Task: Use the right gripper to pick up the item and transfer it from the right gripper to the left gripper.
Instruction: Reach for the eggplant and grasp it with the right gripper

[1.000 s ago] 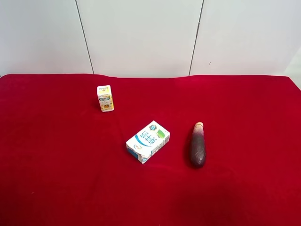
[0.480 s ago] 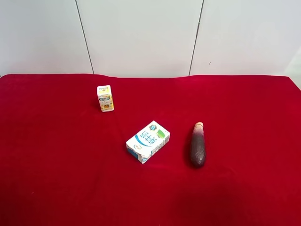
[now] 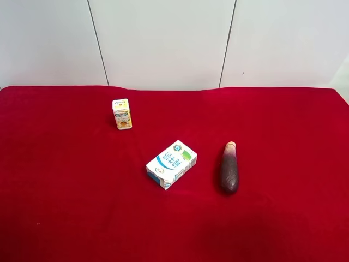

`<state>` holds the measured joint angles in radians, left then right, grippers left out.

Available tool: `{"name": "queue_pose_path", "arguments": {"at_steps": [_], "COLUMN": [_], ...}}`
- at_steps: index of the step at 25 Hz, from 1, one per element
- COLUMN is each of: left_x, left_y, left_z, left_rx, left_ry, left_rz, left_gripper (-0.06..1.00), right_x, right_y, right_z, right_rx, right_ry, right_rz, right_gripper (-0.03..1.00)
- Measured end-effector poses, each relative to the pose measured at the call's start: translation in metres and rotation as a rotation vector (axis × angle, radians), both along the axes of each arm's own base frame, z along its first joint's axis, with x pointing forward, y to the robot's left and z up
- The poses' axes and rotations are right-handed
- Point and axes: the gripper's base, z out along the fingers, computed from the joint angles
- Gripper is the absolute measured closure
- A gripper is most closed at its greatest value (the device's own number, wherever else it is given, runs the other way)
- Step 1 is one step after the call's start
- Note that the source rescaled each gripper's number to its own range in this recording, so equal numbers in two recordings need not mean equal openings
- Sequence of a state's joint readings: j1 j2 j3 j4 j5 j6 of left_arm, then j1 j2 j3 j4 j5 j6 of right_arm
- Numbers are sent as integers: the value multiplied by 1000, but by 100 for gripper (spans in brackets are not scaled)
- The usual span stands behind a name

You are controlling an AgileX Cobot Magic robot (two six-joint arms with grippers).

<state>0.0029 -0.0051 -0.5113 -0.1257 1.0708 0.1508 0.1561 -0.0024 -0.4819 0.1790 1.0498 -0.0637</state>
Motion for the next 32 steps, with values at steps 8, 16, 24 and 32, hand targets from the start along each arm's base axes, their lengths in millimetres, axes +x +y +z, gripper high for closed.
{"name": "queue_pose_path", "arguments": {"at_steps": [8, 16, 24, 32], "left_x": [0, 0, 0, 0], "left_y": [0, 0, 0, 0], "left_z": [0, 0, 0, 0], "left_rx": [0, 0, 0, 0], "left_ry": [0, 0, 0, 0], "left_rz": [0, 0, 0, 0], "left_gripper": [3, 3, 3, 3], "right_x": [6, 58, 141, 186], "right_y": [3, 13, 25, 34], "right_z": [14, 38, 19, -22], "right_rx": [59, 61, -52, -59], "right_ry": [-11, 162, 415, 625], "right_rz": [3, 2, 30, 33], "right_gripper": [5, 8, -2, -3]}}
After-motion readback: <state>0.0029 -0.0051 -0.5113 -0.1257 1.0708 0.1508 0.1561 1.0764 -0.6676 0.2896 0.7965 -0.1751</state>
